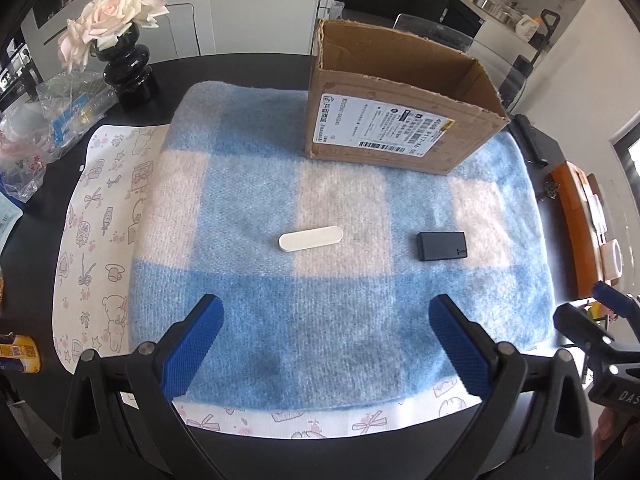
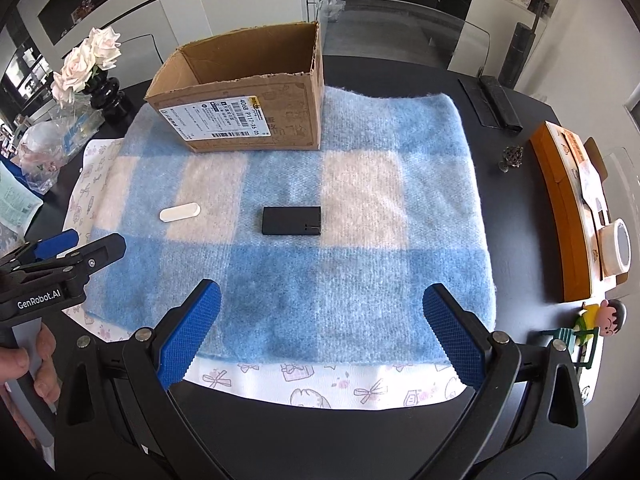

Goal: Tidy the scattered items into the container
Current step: 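Lower the left tool to the white clip while the right tool approaches the black case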

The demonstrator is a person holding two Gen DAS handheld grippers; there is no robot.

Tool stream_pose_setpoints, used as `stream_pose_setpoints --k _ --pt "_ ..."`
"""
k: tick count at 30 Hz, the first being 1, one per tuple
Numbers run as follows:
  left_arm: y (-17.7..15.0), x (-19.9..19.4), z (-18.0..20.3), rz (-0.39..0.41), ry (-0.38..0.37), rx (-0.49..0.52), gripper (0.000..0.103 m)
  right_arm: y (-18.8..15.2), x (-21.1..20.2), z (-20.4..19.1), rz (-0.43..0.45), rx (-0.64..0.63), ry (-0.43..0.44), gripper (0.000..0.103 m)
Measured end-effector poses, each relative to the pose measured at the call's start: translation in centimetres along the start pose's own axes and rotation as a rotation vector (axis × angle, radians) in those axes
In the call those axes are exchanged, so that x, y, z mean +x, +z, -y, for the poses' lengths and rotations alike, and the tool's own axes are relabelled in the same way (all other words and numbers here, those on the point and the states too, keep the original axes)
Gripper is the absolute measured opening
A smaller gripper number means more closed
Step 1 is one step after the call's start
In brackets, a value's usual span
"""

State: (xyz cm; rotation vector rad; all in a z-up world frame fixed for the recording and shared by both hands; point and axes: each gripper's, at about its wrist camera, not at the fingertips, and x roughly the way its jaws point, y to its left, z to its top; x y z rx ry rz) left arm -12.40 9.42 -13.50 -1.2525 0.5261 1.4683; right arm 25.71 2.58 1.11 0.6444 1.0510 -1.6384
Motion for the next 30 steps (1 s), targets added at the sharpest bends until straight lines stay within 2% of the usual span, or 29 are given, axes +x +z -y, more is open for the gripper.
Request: stream_pose_setpoints --k 13,24,27,30 --pt "3.2 7.9 0.6 -0.052 -0.004 0.061 0.102 2.8 8.4 -0.5 -0.083 0.021 0.013 0.102" --pt "3.5 11.4 -0.1 -0.083 0.021 0.027 0.102 3.7 13.3 -1.1 -0.13 0.037 0.022 0.102" --pt "3.3 12.2 -0.1 -0.103 0.049 0.024 0.092 4.0 14.3 -1.3 -0.142 0.04 0.021 0.102" --pt "3.2 12.7 -0.4 -0.114 0.053 0.014 0.09 4.2 14.9 -1.6 -0.144 0.039 0.023 0.102"
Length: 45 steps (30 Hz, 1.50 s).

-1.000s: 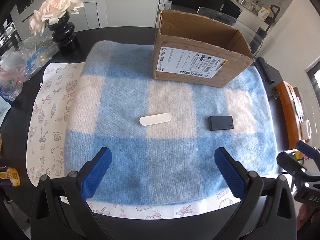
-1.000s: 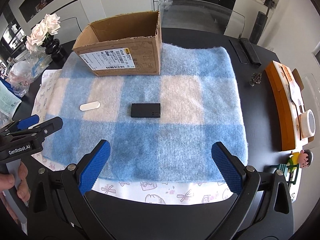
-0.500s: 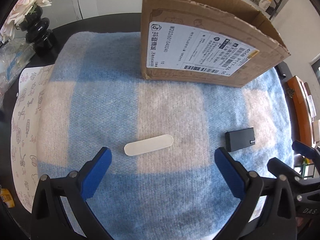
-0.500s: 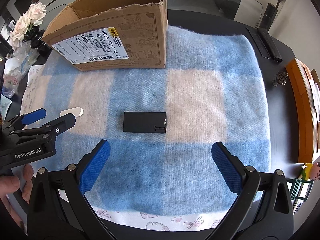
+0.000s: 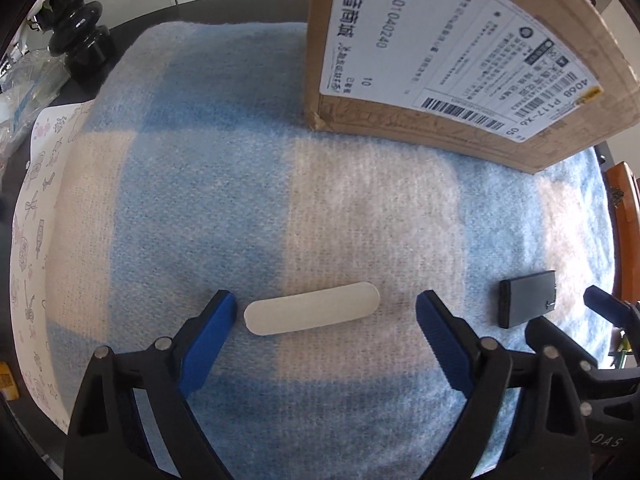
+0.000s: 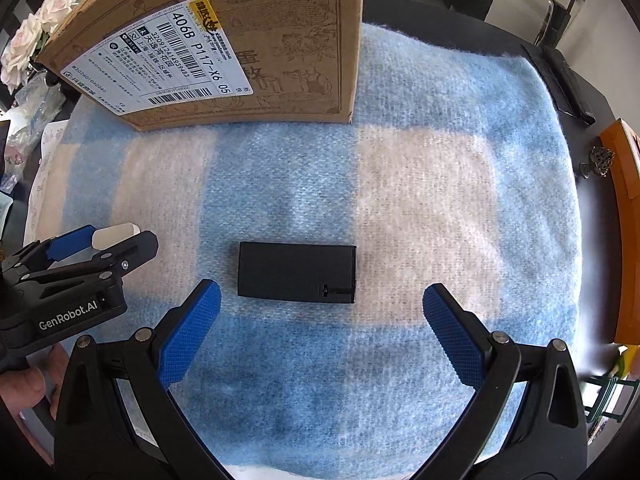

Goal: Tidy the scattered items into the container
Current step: 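Lower the left tool to the white clip while the right tool approaches the black case, then close the left tool on the white clip while the right tool closes on the black case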

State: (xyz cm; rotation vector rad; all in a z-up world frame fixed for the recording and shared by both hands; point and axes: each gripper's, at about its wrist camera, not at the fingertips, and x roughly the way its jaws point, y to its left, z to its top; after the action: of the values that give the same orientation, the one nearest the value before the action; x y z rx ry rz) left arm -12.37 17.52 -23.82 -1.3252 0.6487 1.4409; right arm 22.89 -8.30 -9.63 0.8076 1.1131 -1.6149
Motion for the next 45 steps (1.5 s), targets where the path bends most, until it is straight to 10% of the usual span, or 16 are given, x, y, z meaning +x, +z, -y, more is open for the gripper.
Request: stream_pose_setpoints --k 20,33,45 --pt "0.2 1.0 -0.2 0.019 0.063 0.018 0.08 0.2 3.4 -0.8 -0.021 0.044 -0.022 0.102" --pt "0.0 0.4 -0.6 0.009 0.057 0.007 0.063 0.2 2.5 -1.3 0.01 0.058 -0.031 0.071" --pt "-0.1 -1.1 -0.1 0.007 0.05 0.007 0.063 0.7 0.6 -1.4 0.023 0.028 -0.028 0.071"
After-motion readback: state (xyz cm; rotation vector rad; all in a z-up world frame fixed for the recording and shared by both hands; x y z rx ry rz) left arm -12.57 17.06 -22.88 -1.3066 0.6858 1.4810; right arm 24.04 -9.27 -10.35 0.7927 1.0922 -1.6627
